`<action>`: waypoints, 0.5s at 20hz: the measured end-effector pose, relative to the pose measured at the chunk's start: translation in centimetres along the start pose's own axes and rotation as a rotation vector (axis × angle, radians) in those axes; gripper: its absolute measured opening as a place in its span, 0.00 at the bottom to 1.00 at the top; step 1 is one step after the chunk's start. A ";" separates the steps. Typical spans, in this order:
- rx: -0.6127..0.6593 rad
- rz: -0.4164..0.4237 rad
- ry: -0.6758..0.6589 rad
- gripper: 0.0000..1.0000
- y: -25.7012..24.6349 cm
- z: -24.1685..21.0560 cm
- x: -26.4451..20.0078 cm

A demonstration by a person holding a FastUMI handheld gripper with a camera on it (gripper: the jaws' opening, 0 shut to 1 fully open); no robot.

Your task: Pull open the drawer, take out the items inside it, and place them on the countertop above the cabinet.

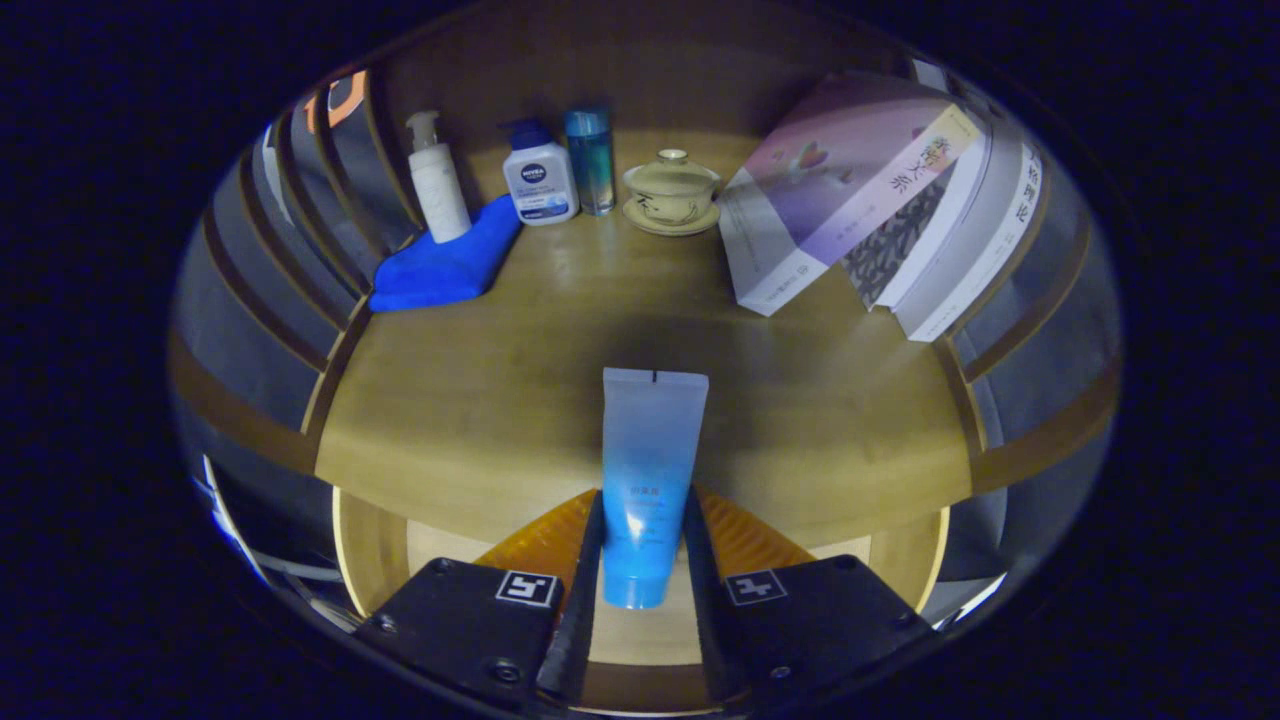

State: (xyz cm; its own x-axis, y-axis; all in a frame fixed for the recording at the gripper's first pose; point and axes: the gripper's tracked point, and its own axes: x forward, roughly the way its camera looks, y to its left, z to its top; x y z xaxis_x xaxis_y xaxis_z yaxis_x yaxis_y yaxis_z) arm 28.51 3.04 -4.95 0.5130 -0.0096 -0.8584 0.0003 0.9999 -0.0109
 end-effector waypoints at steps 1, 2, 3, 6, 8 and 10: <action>0.009 -0.002 -0.006 0.47 -0.1 0.4 0.3; 0.012 -0.006 -0.006 0.47 -0.4 0.6 0.7; 0.015 -0.007 -0.008 0.47 -0.6 0.7 0.9; 0.005 -0.015 -0.025 0.47 -0.6 1.2 1.5; 0.005 -0.016 -0.036 0.48 -0.5 1.6 1.8; 0.014 -0.019 -0.059 0.47 -0.5 1.8 2.0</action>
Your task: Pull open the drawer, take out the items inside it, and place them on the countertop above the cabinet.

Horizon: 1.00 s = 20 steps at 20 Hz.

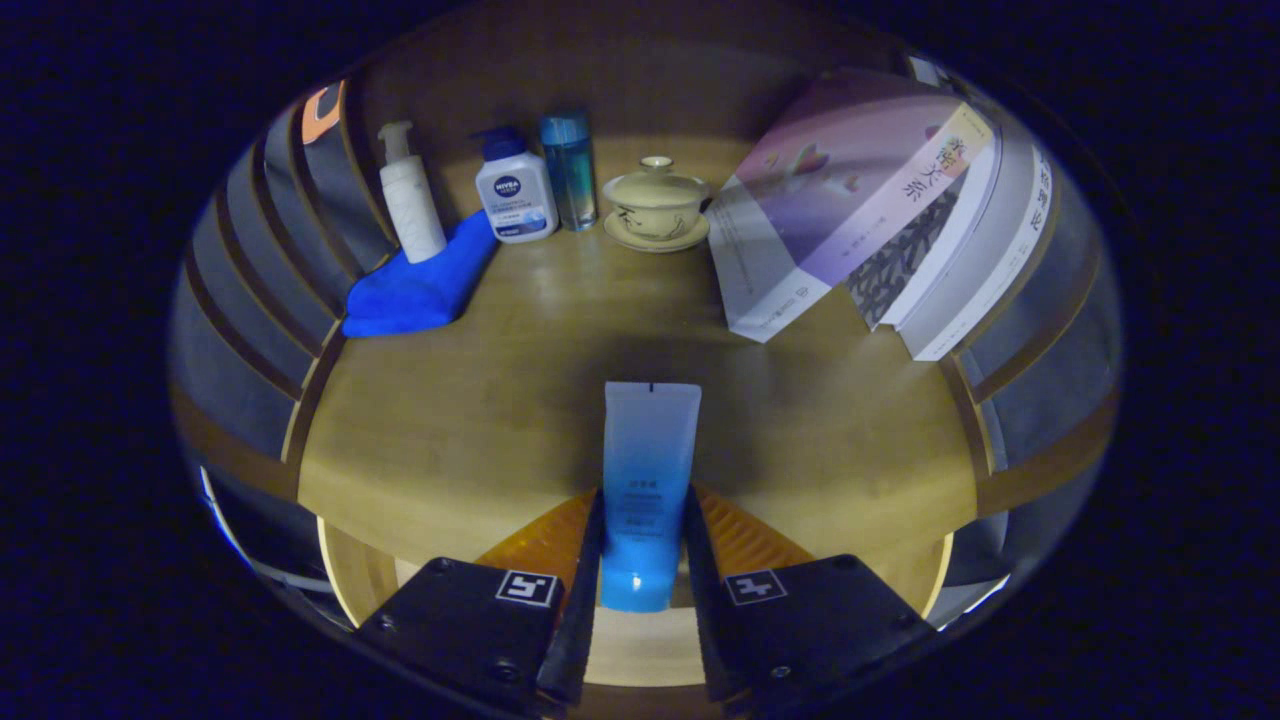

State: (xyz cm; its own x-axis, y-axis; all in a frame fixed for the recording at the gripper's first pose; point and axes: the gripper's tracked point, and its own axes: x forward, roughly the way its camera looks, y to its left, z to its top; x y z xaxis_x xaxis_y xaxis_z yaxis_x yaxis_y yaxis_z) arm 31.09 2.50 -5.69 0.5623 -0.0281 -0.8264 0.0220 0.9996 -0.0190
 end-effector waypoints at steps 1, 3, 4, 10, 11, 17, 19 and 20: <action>-0.001 0.000 -0.004 0.47 -0.1 -0.1 -0.1; 0.010 0.003 -0.026 0.48 0.0 0.1 0.1; 0.017 0.010 -0.041 0.51 0.1 0.2 0.1; 0.055 -0.020 -0.212 0.67 -0.7 0.8 -2.1; 0.053 -0.022 -0.257 0.67 -0.7 1.1 -2.9; 0.016 -0.005 -0.452 0.78 -0.3 0.0 -8.1; -0.007 0.007 -0.538 0.78 0.0 -1.0 -10.9; -0.012 0.019 -0.591 0.78 0.2 -1.7 -12.5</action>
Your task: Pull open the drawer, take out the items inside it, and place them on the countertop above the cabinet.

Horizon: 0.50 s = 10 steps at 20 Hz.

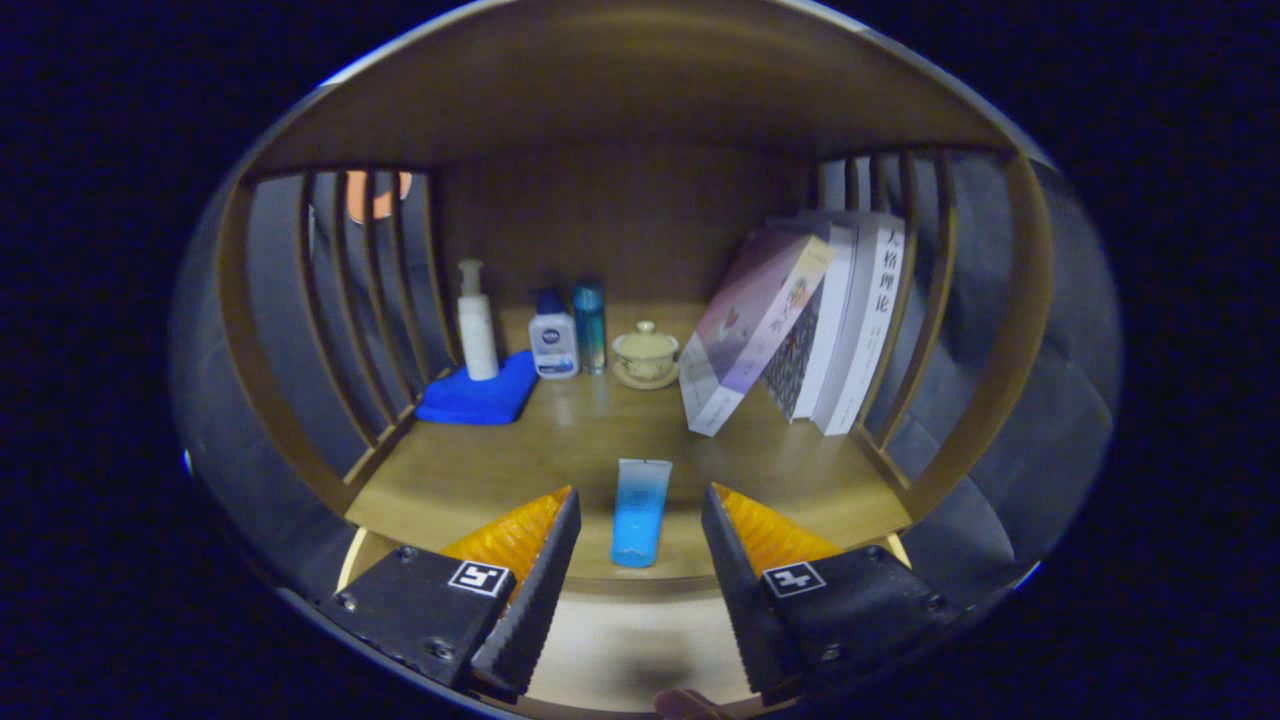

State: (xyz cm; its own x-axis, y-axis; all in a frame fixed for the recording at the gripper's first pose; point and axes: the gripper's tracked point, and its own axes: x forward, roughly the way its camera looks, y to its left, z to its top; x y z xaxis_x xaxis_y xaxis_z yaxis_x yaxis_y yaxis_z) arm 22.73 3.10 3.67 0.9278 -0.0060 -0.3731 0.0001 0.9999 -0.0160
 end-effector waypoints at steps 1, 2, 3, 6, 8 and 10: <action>-0.009 0.019 -0.053 0.80 0.4 0.1 -1.7; -0.024 0.027 -0.097 0.81 0.5 0.2 -3.1; -0.029 0.035 -0.149 0.85 0.6 0.3 -4.8; -0.014 0.060 -0.271 1.00 0.9 -1.6 -9.9; 0.003 0.061 -0.331 1.00 0.7 -3.2 -12.7; 0.021 0.034 -0.394 1.00 0.0 -4.7 -14.8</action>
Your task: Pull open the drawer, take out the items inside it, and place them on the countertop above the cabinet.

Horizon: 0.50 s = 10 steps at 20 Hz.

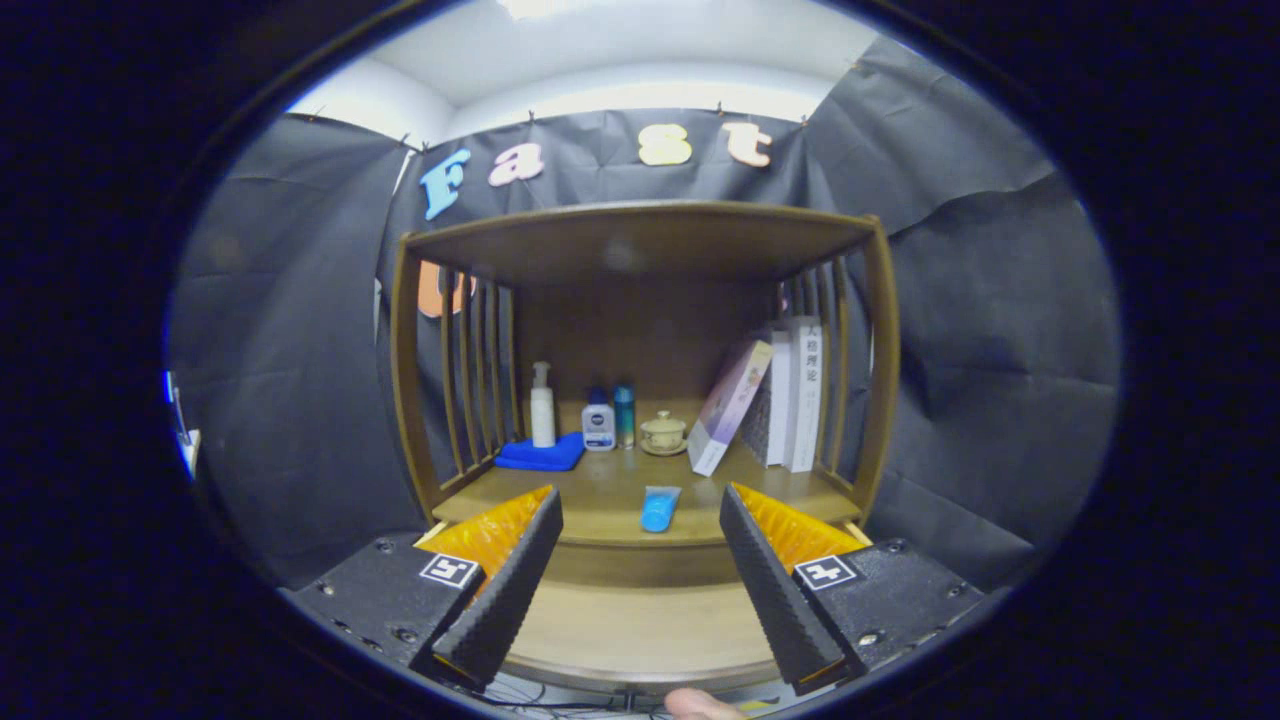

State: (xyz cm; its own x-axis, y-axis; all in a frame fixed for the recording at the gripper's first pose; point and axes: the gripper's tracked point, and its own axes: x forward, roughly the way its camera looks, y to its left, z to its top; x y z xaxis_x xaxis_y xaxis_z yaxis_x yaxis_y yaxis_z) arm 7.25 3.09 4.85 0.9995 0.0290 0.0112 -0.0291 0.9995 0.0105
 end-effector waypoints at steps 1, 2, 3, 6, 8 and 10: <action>0.007 -0.007 -0.022 1.00 -0.2 -0.4 -1.0; 0.011 -0.015 -0.041 1.00 -0.3 -1.0 -1.9; 0.015 -0.010 -0.061 1.00 -0.2 -1.5 -2.9; -0.041 -0.035 -0.073 1.00 -0.5 -4.9 -4.7; -0.088 -0.040 -0.043 1.00 -0.3 -8.0 -5.5; -0.104 -0.027 -0.024 1.00 0.3 -10.8 -6.4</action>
State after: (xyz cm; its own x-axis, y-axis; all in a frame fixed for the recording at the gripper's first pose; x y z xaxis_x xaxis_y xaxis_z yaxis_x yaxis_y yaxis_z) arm 1.01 3.29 -6.05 0.9994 0.0029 0.0359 0.0004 0.9957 -0.0928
